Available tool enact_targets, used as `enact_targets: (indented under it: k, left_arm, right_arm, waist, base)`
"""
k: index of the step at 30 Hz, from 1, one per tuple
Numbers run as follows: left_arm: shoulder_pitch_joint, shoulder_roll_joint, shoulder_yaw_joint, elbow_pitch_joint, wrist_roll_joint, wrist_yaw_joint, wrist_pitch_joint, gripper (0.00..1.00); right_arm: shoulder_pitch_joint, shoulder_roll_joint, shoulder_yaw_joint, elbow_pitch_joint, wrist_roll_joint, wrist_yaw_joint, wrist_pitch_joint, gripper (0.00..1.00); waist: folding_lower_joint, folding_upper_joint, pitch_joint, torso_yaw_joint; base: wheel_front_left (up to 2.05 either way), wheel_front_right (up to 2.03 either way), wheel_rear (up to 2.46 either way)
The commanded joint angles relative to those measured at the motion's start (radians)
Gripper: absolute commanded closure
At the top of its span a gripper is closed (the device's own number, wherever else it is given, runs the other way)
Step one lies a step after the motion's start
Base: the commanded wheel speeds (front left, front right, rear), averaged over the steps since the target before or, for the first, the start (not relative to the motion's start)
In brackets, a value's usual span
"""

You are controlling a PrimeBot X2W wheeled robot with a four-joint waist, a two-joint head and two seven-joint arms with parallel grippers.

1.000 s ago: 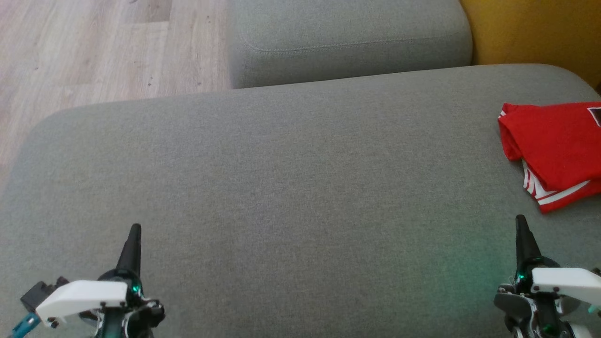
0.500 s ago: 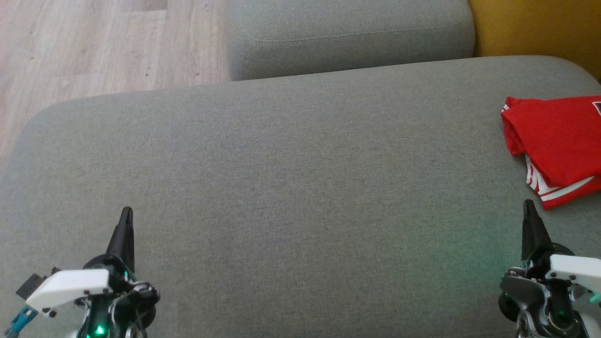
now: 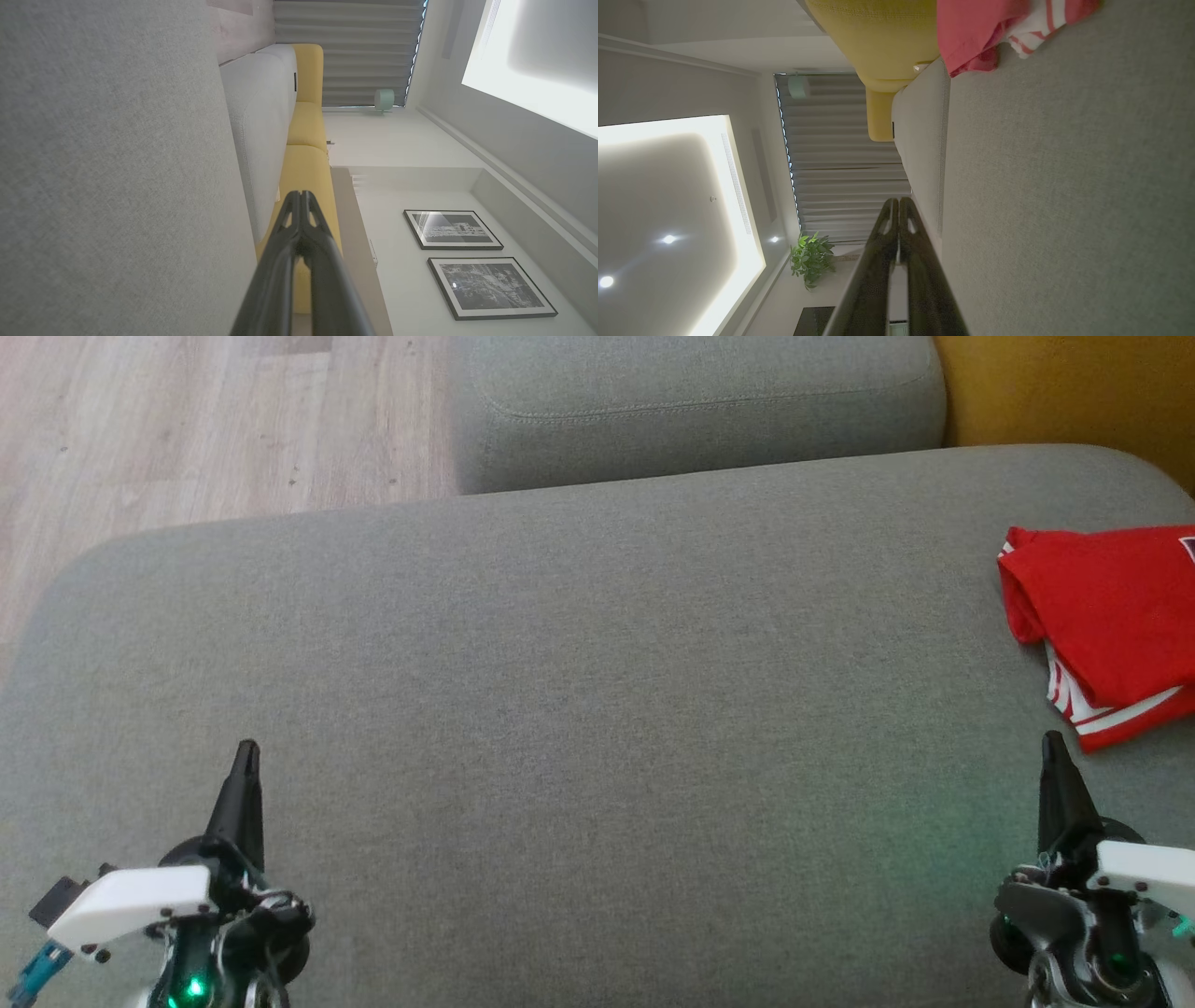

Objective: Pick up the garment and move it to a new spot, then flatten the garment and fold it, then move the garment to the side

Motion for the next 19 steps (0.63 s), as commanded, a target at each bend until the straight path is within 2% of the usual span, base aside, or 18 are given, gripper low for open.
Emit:
enact_targets:
  k: [1,19]
  left_arm:
    - [-0.053,0.010,0.036,-0.027,-0.001,-0.007,0.009,1.00]
    - [-0.053,0.006,0.043,-0.027,0.005,-0.007,0.014,1.00]
  right_arm:
    - [-0.052,-0.004,0.020,-0.038,0.007,0.008,0.006,1.00]
    - [-0.052,-0.004,0.020,-0.038,0.007,0.008,0.006,1.00]
  waist:
    - [0.0000,0.0000,0.000,0.000]
    - [0.0000,0.0000,0.000,0.000]
  base:
    - [0.00,0.00,0.00]
    - [0.00,0.00,0.00]
